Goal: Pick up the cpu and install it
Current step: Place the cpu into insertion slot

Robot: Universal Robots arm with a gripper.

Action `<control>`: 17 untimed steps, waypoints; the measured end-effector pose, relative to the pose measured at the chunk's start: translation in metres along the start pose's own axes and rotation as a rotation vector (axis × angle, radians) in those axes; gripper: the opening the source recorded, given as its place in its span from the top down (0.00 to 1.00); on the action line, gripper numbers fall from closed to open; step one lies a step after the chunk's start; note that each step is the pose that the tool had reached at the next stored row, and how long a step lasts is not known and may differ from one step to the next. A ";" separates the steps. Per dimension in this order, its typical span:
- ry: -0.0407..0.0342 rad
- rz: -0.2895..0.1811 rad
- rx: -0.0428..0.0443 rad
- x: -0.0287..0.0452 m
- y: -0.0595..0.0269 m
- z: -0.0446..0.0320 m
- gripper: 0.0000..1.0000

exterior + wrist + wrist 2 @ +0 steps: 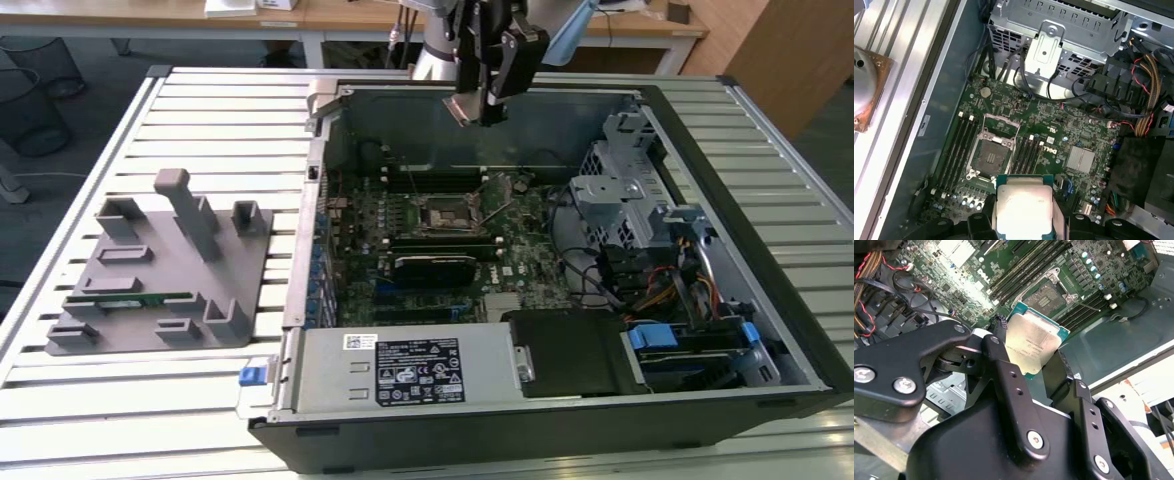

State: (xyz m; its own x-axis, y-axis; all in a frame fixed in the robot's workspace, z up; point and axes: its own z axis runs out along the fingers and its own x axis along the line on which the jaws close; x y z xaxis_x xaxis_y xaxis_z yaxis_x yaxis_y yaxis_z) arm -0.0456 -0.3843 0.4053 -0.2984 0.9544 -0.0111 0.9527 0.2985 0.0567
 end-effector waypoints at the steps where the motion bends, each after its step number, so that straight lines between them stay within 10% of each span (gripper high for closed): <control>1: -0.0004 0.006 0.0001 0.0000 0.0000 0.0000 0.47; 17: -0.0059 0.103 0.0012 0.0000 0.0000 0.0004 0.47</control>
State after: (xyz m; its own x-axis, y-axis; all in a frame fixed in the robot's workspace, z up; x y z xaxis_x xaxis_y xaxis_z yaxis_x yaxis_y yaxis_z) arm -0.0456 -0.3843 0.4049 -0.1984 0.9801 -0.0111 0.9784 0.1987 0.0566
